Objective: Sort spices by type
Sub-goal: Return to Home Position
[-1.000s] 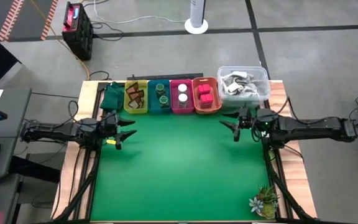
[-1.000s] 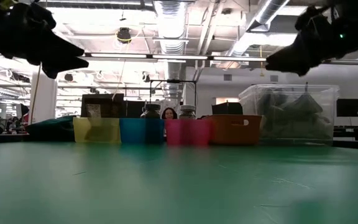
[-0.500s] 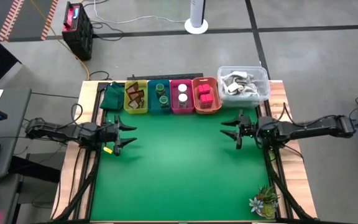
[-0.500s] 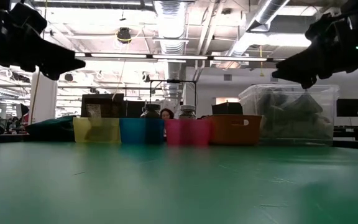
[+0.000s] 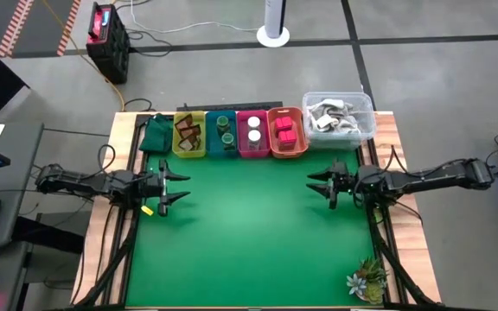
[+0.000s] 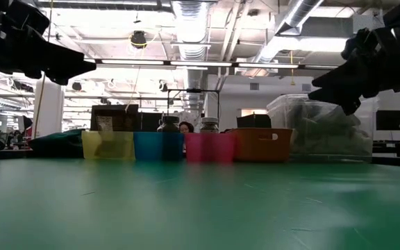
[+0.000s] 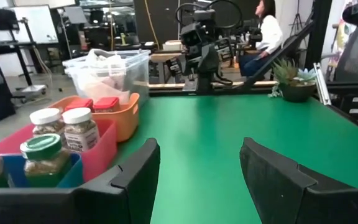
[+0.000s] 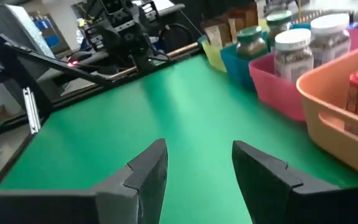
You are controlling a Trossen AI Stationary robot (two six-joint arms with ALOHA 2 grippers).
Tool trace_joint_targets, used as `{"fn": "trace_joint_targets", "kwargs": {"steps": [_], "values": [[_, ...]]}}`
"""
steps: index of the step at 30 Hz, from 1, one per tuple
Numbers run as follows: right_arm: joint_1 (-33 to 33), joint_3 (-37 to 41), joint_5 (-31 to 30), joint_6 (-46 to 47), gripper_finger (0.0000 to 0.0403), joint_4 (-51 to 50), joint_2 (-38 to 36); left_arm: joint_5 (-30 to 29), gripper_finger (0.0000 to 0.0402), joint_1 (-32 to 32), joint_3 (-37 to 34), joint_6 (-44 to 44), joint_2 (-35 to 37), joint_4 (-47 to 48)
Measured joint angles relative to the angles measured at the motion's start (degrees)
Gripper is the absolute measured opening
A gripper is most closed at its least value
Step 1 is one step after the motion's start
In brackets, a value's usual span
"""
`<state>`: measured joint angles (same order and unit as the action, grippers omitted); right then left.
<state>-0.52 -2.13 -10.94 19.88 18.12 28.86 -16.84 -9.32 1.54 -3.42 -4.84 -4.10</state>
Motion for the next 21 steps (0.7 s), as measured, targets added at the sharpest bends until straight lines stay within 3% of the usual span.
{"fn": "trace_joint_targets", "kwargs": {"steps": [21], "values": [[0.67,0.02,-0.10,1.16,0.0207,-7.97,0.00,-0.18,0.0212,0.00,-0.13,1.95,0.00,1.05]]}}
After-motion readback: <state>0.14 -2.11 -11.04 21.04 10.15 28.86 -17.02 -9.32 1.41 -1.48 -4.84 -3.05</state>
